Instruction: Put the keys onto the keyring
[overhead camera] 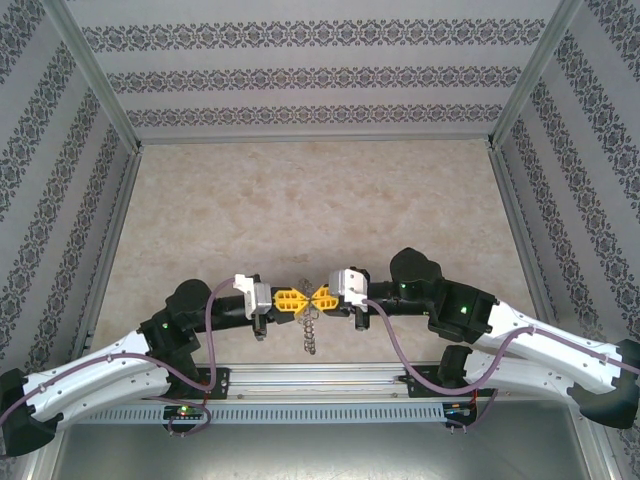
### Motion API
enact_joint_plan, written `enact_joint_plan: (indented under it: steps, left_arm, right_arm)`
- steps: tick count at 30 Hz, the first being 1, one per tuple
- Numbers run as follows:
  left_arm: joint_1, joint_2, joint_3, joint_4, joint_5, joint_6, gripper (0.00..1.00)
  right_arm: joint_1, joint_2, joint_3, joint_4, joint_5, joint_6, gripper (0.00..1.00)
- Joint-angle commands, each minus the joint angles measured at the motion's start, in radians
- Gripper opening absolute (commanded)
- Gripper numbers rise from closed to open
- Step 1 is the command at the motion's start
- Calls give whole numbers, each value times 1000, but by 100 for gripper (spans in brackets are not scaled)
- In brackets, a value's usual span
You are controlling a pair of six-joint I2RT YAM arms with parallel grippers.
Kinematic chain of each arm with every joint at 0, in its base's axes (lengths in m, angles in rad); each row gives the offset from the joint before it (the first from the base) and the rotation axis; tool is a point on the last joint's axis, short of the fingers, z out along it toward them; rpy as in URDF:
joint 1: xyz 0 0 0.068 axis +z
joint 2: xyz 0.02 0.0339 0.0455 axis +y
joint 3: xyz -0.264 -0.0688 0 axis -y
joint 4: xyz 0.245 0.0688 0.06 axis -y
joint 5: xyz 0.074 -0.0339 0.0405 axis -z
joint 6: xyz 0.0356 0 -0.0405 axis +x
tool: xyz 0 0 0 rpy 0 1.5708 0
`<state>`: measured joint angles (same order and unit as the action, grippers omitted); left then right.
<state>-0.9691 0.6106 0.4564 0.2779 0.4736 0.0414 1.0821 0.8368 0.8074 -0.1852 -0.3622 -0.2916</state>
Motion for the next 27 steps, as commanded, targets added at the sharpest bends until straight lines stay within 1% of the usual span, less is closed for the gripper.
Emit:
enact_joint_plan:
  steps: [1, 3, 6, 8, 10, 11, 13, 15, 24, 26, 27]
  left_arm:
    - [-9, -3, 105, -176, -62, 73, 9]
    - [-9, 12, 149, -313, -114, 114, 19]
    - [-10, 54, 221, -472, -158, 157, 24]
    - [-10, 90, 267, -554, -183, 185, 25]
    - [-10, 124, 307, -609, -192, 209, 19]
    - [-10, 138, 322, -622, -191, 216, 18]
    - [-10, 158, 332, -620, -183, 222, 18]
    - [-10, 171, 330, -603, -181, 223, 18]
    - [-10, 183, 286, -484, -178, 163, 15]
    - [-10, 175, 271, -445, -167, 143, 17]
    - [-10, 173, 264, -428, -158, 134, 20]
  right_arm:
    - [-5, 10, 58, -65, 50, -42, 0]
    - [-3, 26, 91, -130, 101, -77, 0]
    - [9, 63, 136, -208, 160, -120, 0]
    - [31, 93, 169, -252, 207, -151, 0]
    - [57, 127, 194, -287, 259, -175, 0]
    - [71, 142, 206, -300, 282, -181, 0]
    - [92, 170, 222, -316, 329, -190, 0]
    - [107, 188, 235, -327, 345, -193, 0]
    - [121, 162, 206, -287, 273, -166, 0]
    - [122, 161, 199, -276, 267, -155, 0]
    - [121, 163, 198, -272, 273, -150, 0]
